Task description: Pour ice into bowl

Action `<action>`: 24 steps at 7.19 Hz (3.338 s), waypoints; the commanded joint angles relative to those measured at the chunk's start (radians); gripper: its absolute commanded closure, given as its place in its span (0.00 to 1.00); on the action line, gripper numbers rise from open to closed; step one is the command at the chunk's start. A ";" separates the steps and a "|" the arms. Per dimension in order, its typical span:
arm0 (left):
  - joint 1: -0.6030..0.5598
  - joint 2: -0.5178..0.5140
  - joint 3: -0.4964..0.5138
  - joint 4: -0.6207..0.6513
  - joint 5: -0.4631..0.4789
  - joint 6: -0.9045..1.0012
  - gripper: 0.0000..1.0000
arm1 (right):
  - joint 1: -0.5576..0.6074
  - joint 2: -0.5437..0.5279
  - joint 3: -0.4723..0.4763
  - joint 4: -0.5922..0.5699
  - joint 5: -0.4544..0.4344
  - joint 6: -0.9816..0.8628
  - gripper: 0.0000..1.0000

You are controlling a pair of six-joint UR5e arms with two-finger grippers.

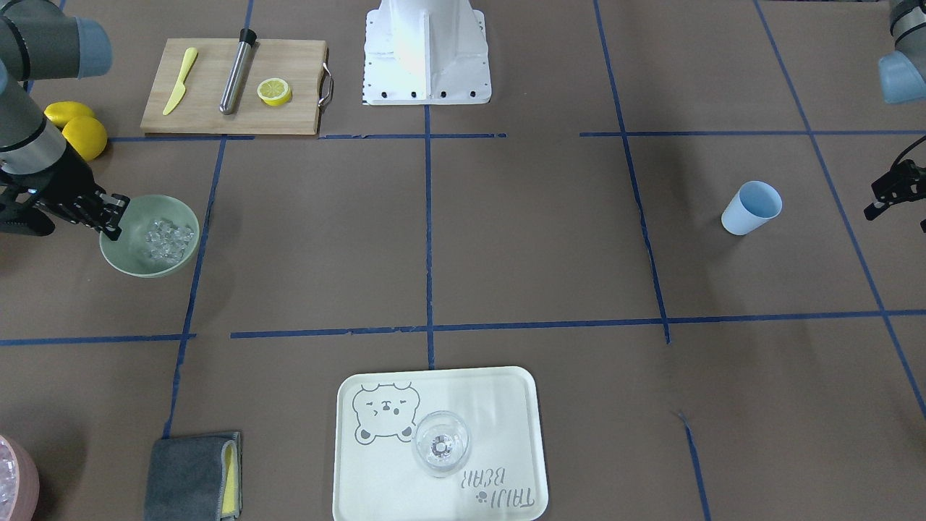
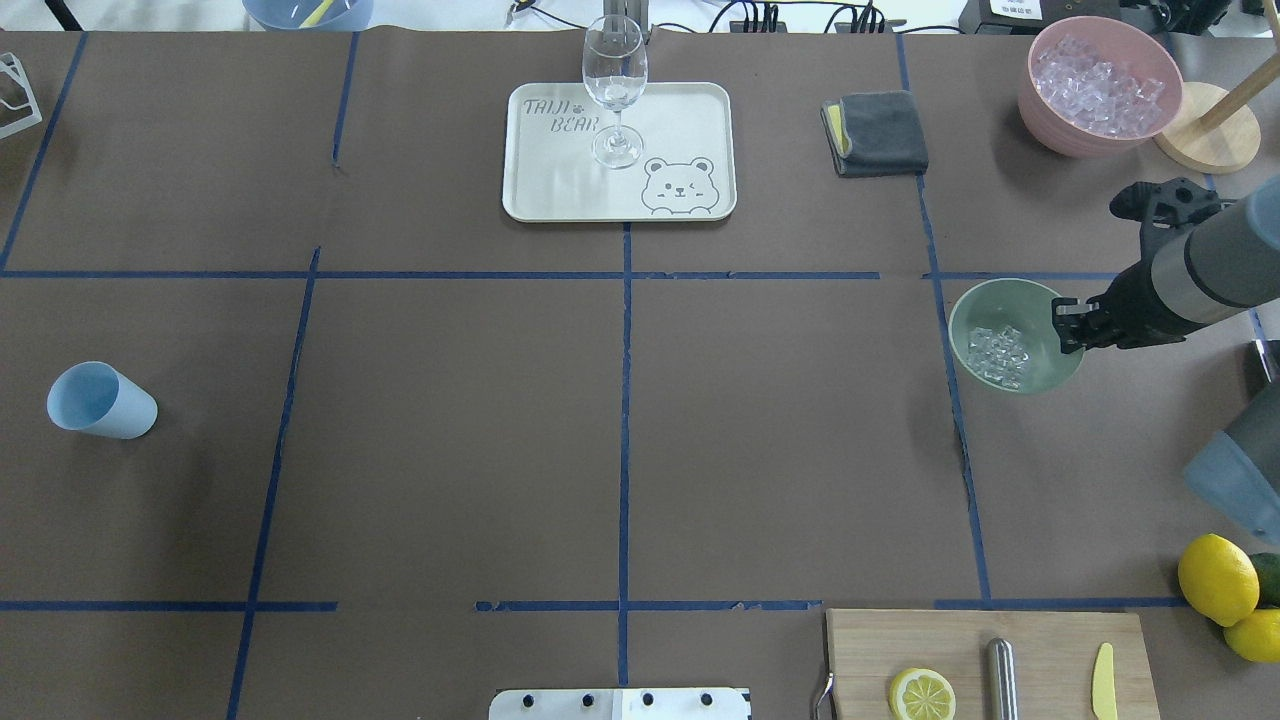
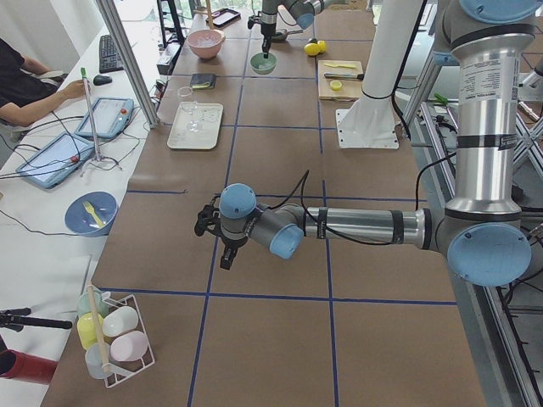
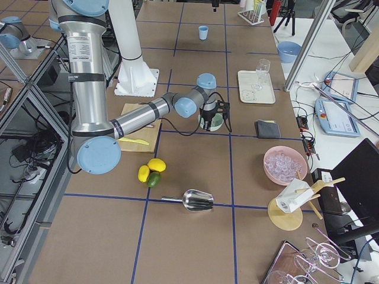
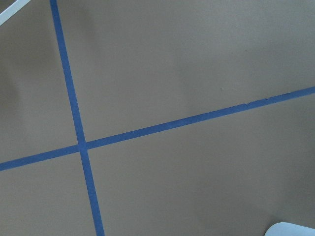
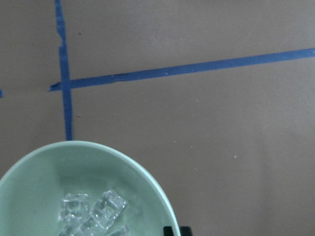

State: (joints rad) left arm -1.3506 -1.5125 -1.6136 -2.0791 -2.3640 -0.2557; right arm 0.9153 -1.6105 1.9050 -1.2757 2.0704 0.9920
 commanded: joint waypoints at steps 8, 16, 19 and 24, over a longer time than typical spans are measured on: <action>0.001 -0.002 -0.011 -0.002 0.023 0.000 0.00 | 0.007 -0.132 -0.118 0.291 0.065 -0.006 1.00; -0.001 0.000 -0.012 -0.002 0.025 0.000 0.00 | 0.014 -0.137 -0.126 0.297 0.071 -0.019 0.00; 0.001 -0.003 -0.015 0.001 0.022 0.001 0.00 | 0.200 -0.128 -0.112 0.308 0.197 -0.053 0.00; -0.132 -0.034 0.058 0.116 0.023 0.223 0.00 | 0.518 -0.005 -0.155 -0.252 0.237 -0.912 0.00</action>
State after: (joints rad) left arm -1.4473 -1.5322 -1.5712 -2.0302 -2.3432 -0.1195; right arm 1.3580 -1.6732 1.7541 -1.3278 2.3191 0.3342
